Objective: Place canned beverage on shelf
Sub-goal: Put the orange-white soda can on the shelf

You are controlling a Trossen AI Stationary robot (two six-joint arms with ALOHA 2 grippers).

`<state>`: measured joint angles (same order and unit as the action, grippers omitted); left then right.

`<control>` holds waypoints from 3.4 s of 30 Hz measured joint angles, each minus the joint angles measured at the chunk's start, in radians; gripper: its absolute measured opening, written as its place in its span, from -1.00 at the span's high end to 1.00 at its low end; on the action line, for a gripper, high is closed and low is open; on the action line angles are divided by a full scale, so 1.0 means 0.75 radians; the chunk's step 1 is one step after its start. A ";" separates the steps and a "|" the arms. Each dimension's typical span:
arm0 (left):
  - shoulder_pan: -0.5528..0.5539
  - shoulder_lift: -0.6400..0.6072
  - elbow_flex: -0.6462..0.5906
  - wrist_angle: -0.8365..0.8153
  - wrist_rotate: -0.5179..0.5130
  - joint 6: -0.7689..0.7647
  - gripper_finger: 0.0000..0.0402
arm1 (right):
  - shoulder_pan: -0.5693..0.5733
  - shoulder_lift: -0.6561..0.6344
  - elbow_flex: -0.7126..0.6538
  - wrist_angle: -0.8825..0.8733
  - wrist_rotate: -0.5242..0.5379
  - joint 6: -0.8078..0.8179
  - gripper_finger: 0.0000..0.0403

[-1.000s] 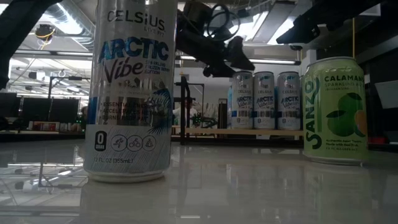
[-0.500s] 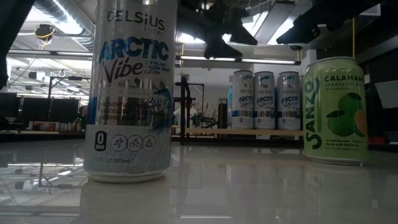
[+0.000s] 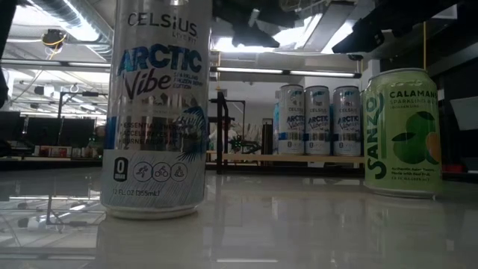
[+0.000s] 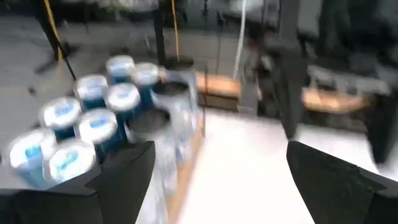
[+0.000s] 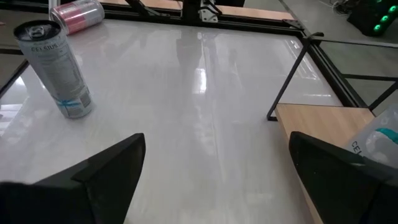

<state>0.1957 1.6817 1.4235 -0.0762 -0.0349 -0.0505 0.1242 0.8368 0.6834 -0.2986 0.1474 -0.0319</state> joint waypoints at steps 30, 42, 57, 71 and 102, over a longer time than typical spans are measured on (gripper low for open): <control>-0.714 -0.224 0.000 -1.224 0.160 -1.406 -0.76 | 0.000 0.164 -0.001 0.010 -0.012 0.000 -0.93; -1.188 -0.219 -0.001 -1.344 0.203 -2.683 -0.76 | 0.001 0.171 0.001 0.018 -0.013 0.000 -0.93; -1.598 0.018 -0.001 -1.351 0.440 -3.128 -0.76 | 0.001 0.171 0.001 0.017 -0.013 0.000 -0.93; -1.709 0.184 -0.002 -1.351 0.451 -3.131 -0.76 | 0.001 0.170 0.000 0.017 -0.013 0.000 -0.93; -1.622 0.197 -0.002 -1.586 0.551 -2.771 -0.76 | 0.001 0.170 0.000 0.020 -0.013 0.000 -0.93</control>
<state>-1.0210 1.8297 1.4223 -1.2654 0.3785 -2.1286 0.1246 0.9646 0.6834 -0.2840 0.1379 -0.0315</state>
